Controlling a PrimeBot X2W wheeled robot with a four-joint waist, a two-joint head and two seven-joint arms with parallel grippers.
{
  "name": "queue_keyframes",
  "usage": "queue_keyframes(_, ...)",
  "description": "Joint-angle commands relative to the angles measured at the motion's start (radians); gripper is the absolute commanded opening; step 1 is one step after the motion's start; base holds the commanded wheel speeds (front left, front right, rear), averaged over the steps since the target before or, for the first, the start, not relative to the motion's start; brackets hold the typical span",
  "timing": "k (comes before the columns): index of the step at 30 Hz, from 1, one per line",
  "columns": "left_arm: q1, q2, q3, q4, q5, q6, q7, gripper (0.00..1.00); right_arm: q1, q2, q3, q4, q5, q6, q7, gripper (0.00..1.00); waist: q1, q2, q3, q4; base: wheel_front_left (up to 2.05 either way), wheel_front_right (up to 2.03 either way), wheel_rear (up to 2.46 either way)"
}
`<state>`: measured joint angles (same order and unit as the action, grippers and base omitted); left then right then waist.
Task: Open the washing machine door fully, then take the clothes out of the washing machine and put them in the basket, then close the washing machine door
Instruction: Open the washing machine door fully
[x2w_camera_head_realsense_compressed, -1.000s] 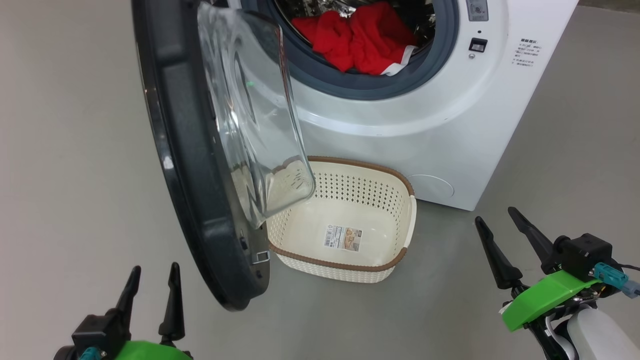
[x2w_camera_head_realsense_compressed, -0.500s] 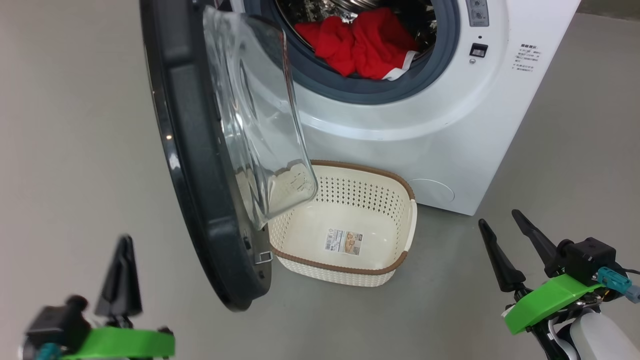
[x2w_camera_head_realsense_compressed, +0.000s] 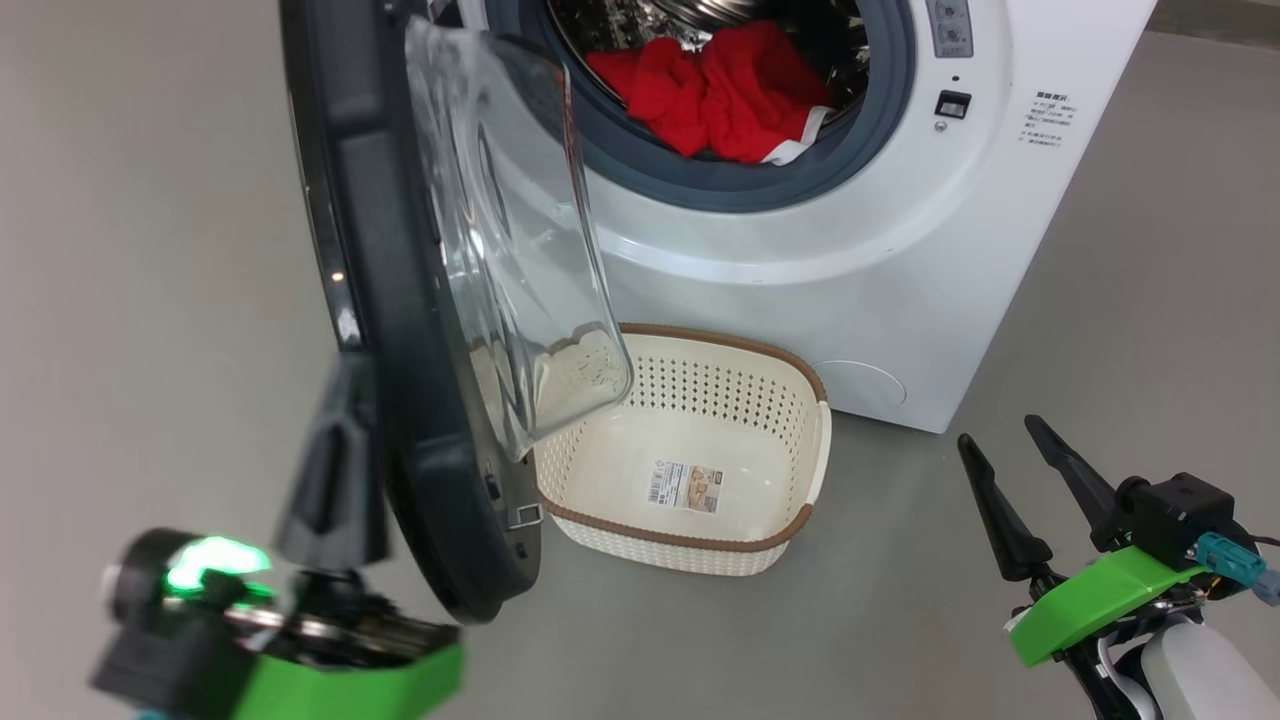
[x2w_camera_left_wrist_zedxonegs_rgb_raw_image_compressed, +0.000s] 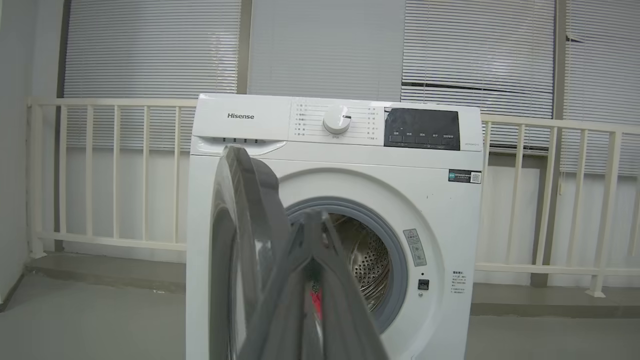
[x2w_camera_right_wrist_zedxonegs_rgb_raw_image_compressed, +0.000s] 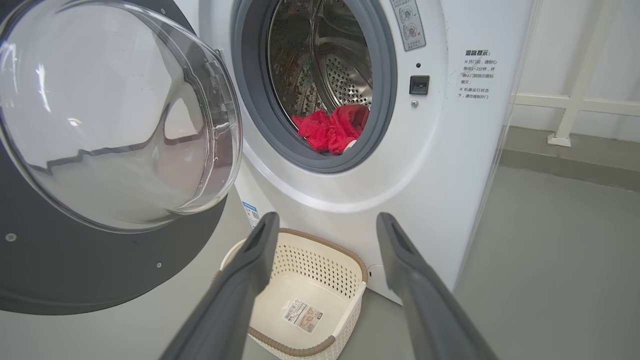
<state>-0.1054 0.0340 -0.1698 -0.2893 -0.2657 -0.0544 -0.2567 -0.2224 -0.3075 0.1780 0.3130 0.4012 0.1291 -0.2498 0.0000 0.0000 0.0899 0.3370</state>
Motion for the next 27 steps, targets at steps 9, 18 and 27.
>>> queue_keyframes(9,0.010,0.016,-0.237,0.009,-0.015,-0.006,-0.005,0.00,0.002,-0.013,0.010,-0.030,-0.022,0.002,-0.012,1.00,0.0000,0.0000,0.014,-0.001,0.00,0.00,0.00)
queue_keyframes(18,0.006,0.016,-0.292,0.227,-0.087,0.022,-0.005,0.00,-0.007,-0.017,0.013,-0.027,-0.025,0.002,-0.012,1.00,0.0000,0.0000,0.019,-0.001,0.00,0.00,0.00)
queue_keyframes(27,-0.023,0.016,-0.218,0.341,-0.103,0.040,-0.005,0.00,-0.011,-0.017,0.004,-0.034,-0.033,0.002,-0.012,1.00,0.0000,0.0000,0.025,0.003,0.00,0.00,0.00)
